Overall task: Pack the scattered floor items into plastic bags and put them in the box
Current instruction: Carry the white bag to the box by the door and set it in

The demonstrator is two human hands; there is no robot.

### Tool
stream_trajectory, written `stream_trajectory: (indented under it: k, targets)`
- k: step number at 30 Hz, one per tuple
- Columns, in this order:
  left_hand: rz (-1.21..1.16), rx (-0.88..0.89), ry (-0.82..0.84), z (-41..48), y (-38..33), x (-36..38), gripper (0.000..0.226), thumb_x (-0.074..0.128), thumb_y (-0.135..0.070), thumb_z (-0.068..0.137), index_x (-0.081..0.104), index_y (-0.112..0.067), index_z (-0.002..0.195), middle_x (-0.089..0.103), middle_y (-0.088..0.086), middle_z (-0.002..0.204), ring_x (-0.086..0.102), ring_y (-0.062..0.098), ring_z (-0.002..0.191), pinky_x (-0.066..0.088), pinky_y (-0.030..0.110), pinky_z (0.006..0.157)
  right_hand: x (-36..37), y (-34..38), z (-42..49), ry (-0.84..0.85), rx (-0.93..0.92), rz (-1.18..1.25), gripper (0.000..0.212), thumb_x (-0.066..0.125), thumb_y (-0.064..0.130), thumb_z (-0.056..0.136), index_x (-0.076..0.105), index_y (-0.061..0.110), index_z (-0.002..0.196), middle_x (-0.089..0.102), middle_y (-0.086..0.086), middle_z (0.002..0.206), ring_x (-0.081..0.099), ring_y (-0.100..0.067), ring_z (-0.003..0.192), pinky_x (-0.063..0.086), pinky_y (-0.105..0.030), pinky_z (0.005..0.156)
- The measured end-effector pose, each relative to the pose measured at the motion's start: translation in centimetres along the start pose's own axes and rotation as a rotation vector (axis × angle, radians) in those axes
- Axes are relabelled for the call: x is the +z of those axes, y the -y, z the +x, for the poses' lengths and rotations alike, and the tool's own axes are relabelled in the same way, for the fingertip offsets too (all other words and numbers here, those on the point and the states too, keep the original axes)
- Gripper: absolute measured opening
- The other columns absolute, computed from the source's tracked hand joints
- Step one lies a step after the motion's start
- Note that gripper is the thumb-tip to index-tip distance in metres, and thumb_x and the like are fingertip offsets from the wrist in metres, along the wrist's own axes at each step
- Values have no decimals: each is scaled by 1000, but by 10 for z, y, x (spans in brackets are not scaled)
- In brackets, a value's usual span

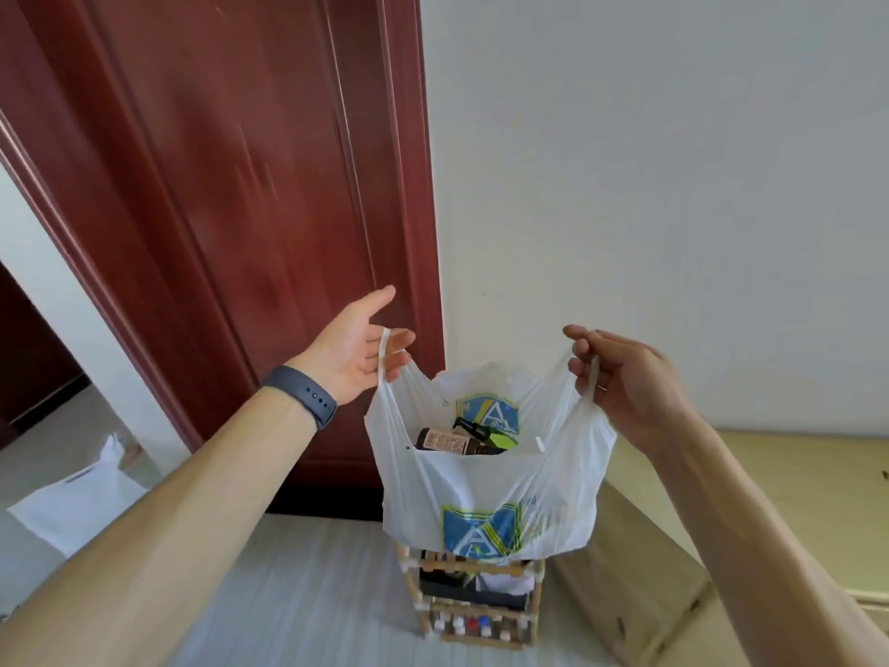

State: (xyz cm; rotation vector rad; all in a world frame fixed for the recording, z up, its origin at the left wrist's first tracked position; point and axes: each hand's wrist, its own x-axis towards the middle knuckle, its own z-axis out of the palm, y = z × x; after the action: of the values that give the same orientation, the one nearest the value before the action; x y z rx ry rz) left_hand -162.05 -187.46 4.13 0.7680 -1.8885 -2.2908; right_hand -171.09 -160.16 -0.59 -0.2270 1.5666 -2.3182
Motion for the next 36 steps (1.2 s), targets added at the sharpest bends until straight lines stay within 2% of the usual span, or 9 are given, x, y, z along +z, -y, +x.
stream_trajectory:
  k: [11,15,19,22,26,29,31,34,36]
  targets:
    - [50,-97,-38,169,23,-51,46,63,-40,90,67,-1,113,65,-2,73,60,14,62,49,29,71,12,-63,142,-35,193,-115,24,48,11,101,70,4,106,56,3,71,50,-11,55,34,-21,50]
    - [156,-14,-9,204,32,-72,31,60,-32,94,72,-4,101,67,0,73,61,13,60,47,33,76,13,-71,167,-100,152,-196,22,50,12,101,70,5,99,55,0,72,52,-15,58,42,-22,49]
    - [422,167,-54,225,69,-83,25,63,-28,93,65,-5,82,66,4,80,60,12,76,42,37,76,11,-100,175,-218,41,-445,22,54,18,100,71,8,91,57,-3,69,60,-19,64,47,-25,57]
    - [451,289,-160,241,110,-92,30,70,-42,81,62,-17,94,62,-5,100,57,4,91,43,31,83,10,-128,174,-350,-20,-544,22,56,24,100,72,13,88,61,2,65,63,-14,65,48,-29,66]
    - [408,315,-98,258,161,-99,96,77,-59,65,30,-33,144,32,-10,148,34,8,138,35,39,111,19,-155,171,-502,-76,-609,10,62,27,96,67,19,96,68,7,82,64,-4,73,51,-30,71]
    - [484,293,-5,271,182,-105,120,69,-76,61,9,-31,154,15,-14,156,16,6,146,23,44,118,18,-184,163,-535,-146,-640,48,62,50,85,51,28,127,59,8,124,59,2,109,48,-23,87]
    - [557,333,27,280,188,-109,115,67,-73,65,11,-27,154,14,-10,159,14,6,146,21,38,118,10,-208,155,-513,-153,-719,78,59,63,80,36,28,145,42,13,147,44,-3,132,40,-33,103]
    - [725,460,67,296,189,-108,76,59,-64,79,45,-20,140,27,-7,157,21,3,144,21,25,115,-6,-232,157,-433,41,-774,111,59,83,69,13,32,156,18,23,156,23,-12,147,28,-51,117]
    - [801,520,104,304,186,-97,47,50,-52,95,60,-14,121,52,-5,136,43,9,132,32,15,105,-11,-231,173,-345,137,-828,110,60,83,68,15,36,156,15,23,157,16,-14,150,23,-55,119]
